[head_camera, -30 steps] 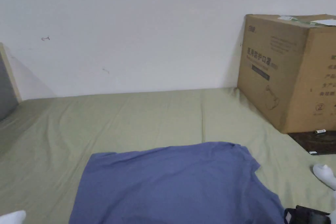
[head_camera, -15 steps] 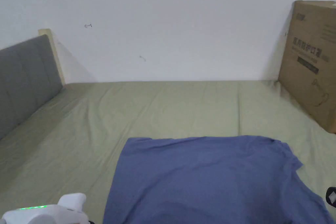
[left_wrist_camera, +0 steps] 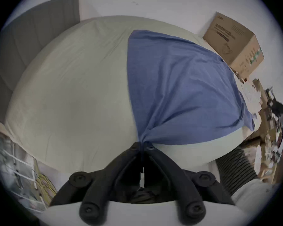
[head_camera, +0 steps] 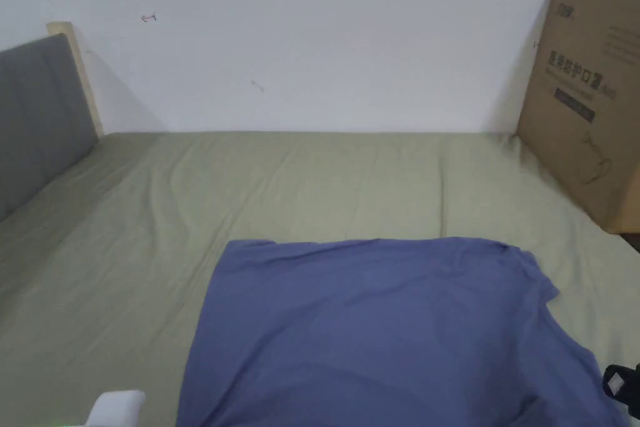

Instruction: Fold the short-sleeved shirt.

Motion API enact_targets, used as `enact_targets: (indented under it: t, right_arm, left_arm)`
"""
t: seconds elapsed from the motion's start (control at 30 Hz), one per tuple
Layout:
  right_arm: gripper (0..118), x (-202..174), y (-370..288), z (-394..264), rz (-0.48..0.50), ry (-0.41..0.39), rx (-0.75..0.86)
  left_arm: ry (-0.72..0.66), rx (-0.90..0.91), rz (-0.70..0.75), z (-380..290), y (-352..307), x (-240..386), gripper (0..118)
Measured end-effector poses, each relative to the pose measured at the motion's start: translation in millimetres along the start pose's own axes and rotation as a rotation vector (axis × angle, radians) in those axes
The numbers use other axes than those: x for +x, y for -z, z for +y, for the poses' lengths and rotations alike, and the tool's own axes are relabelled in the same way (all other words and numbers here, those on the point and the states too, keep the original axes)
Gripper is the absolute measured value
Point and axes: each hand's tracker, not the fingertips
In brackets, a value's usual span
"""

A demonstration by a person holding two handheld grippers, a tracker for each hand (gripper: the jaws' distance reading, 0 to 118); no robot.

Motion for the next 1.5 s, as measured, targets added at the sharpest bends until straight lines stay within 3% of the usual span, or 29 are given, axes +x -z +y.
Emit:
enact_targets:
  t: [0.17,0.2,0.27,0.33,0.37,0.47,0.53,0.57,0.6,0.63,0.73,0.77,0.83,1.2,1.3,1.5]
  right_arm:
    - [3,22.3,7.3,2.3,-0.013,0.035,-0.048]
    - [30,26.5,9.7,1.6,-0.026,0.028,-0.069]
    - [118,36.6,16.3,-1.8,-0.084,-0.019,-0.143]
    - [116,48.5,22.4,-14.7,-0.170,-0.064,-0.195]
    - [116,54.7,31.8,-21.3,-0.152,-0.111,-0.253]
    - [116,82.1,64.2,-36.4,-0.261,-0.209,-0.406]
    - [115,81.0,74.2,-41.3,-0.272,-0.233,-0.472]
    - [107,84.0,78.1,-45.0,-0.264,-0.227,-0.494]
    - [91,86.5,80.7,-47.9,-0.251,-0.222,-0.499]
    - [65,87.5,81.1,-50.4,-0.238,-0.227,-0.515]
    - [11,82.1,68.2,-51.3,-0.222,-0.246,-0.514]
    - [6,78.3,61.5,-47.8,-0.213,-0.289,-0.491]
    - [1,78.7,50.6,-43.8,-0.188,-0.301,-0.464]
    - [1,69.5,20.3,22.9,-0.043,-0.111,-0.290]
    - [1,62.8,52.3,71.6,-0.007,-0.063,-0.270]
    - [1,39.7,163.6,144.0,-0.077,-0.052,-0.272]
  left_arm:
    - [0.040,0.075,0.044,2.6,-17.2,11.6,2]
    - [0.035,0.092,0.046,3.1,-23.4,12.6,2]
    - [0.027,0.139,0.057,3.4,-35.4,16.7,2]
    - [0.036,0.159,0.061,4.2,-43.2,22.2,2]
    - [0.048,0.166,0.069,4.5,-46.3,25.2,2]
    - [0.096,0.183,0.104,4.8,-51.8,34.4,2]
    - [0.124,0.179,0.127,2.8,-55.4,44.1,2]
    - [0.131,0.173,0.134,2.5,-54.2,45.3,2]
    - [0.133,0.165,0.141,2.0,-52.7,46.0,2]
    - [0.129,0.160,0.142,0.8,-52.7,46.0,2]
    - [0.072,0.118,0.111,-2.2,-47.7,43.0,2]
    - [0.071,0.119,0.116,-3.0,-47.7,41.3,2]
    - [0.081,0.116,0.129,-6.1,-46.6,44.1,2]
    - [0.102,0.127,0.146,33.3,-56.2,46.3,2]
    - [0.101,0.110,0.126,84.7,-38.0,41.2,2]
    - [0.106,0.047,0.135,180.5,39.2,30.3,2]
